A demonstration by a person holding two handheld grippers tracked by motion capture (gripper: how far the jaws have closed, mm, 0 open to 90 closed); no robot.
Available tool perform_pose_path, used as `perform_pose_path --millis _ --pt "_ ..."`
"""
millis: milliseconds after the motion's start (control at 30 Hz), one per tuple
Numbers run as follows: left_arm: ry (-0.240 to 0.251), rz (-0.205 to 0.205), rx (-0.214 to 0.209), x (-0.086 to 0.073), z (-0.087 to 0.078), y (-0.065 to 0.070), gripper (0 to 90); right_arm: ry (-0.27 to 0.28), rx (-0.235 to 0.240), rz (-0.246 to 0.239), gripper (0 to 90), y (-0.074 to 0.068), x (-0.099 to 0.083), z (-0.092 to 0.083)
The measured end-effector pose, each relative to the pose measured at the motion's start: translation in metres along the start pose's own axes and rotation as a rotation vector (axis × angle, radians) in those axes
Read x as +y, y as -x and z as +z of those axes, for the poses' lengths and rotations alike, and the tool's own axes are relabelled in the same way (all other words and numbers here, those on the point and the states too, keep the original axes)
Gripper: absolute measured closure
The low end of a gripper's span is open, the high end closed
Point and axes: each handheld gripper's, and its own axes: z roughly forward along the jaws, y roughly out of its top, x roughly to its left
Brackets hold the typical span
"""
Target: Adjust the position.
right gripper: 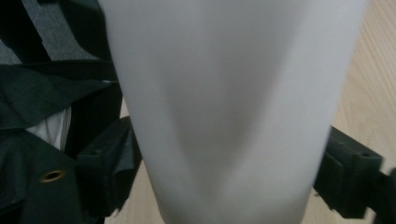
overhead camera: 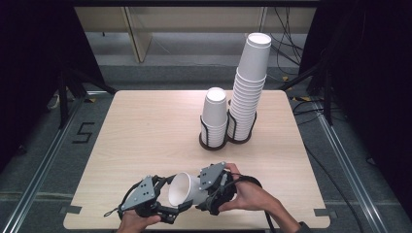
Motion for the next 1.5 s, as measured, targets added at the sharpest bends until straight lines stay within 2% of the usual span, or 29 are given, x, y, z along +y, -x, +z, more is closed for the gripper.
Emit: perform_pose_path --millis 33,167,233,267,300,333,367,433,533,633,700,800,867,933,1133,1200,1367,1433,1500 --pt "0.005 -0.005 -0.003 0.000 0.000 0.000 14.6 -0.005 -0.006 -0.023 23.0 0.000 0.000 0.002" --pt "0.021 -0.018 0.007 -0.002 0.001 -0.002 9.1 0.004 0.002 -0.025 23.9 0.001 0.000 0.007" --pt "0.028 -0.027 0.019 -0.002 0.002 -0.002 6.6 0.040 0.020 0.006 24.1 0.001 -0.002 0.008" --pt "0.032 -0.035 0.031 -0.003 0.003 -0.002 5.4 0.066 0.027 0.046 24.2 0.000 -0.002 0.007" --pt "0.035 -0.043 0.043 -0.004 0.003 -0.002 5.3 0.106 0.029 0.032 24.3 0.003 -0.002 0.009" --pt "0.041 -0.044 0.044 -0.004 0.004 -0.002 4.2 0.149 0.056 0.055 24.3 0.002 -0.001 0.009" --pt "0.053 -0.049 0.049 -0.004 0.003 -0.002 3.5 0.178 0.062 0.062 24.3 0.002 0.001 0.010" --pt "0.084 -0.048 0.069 -0.003 0.000 -0.002 3.0 0.207 0.065 0.075 24.3 0.002 0.002 0.010" --pt "0.113 -0.064 0.069 -0.003 -0.001 -0.003 8.2 0.231 0.063 0.126 24.1 0.006 -0.002 0.011" --pt "0.116 -0.071 0.066 -0.003 -0.002 -0.003 11.3 0.237 0.078 0.143 23.9 0.007 -0.004 0.016" --pt "0.128 -0.097 0.048 -0.003 -0.003 -0.005 12.5 0.244 0.088 0.152 23.8 0.006 -0.004 0.019" --pt "0.130 -0.114 0.045 -0.004 -0.005 -0.008 14.9 0.261 0.090 0.176 23.6 0.006 -0.004 0.022" --pt "0.140 -0.127 0.051 -0.003 -0.006 -0.009 16.4 0.278 0.078 0.191 22.4 0.007 -0.005 0.023" --pt "0.147 -0.122 0.057 -0.002 -0.008 -0.010 16.8 0.275 0.059 0.202 20.4 0.008 -0.006 0.020" --pt "0.141 -0.100 0.069 0.001 -0.009 -0.009 16.9 0.228 0.008 0.157 25.2 0.004 -0.006 0.016" --pt "0.142 -0.092 0.070 0.000 -0.009 -0.008 15.7 0.219 0.018 0.157 25.9 0.002 -0.004 0.019" --pt "0.173 -0.123 0.076 -0.001 -0.006 -0.008 11.8 0.245 0.045 0.183 26.2 0.003 -0.005 0.023" --pt "0.169 -0.119 0.064 -0.001 -0.004 -0.007 11.4 0.245 0.045 0.182 26.2 0.002 -0.005 0.026" --pt "0.158 -0.117 0.059 -0.001 -0.005 -0.007 12.0 0.252 0.065 0.197 26.2 -0.001 -0.005 0.031"
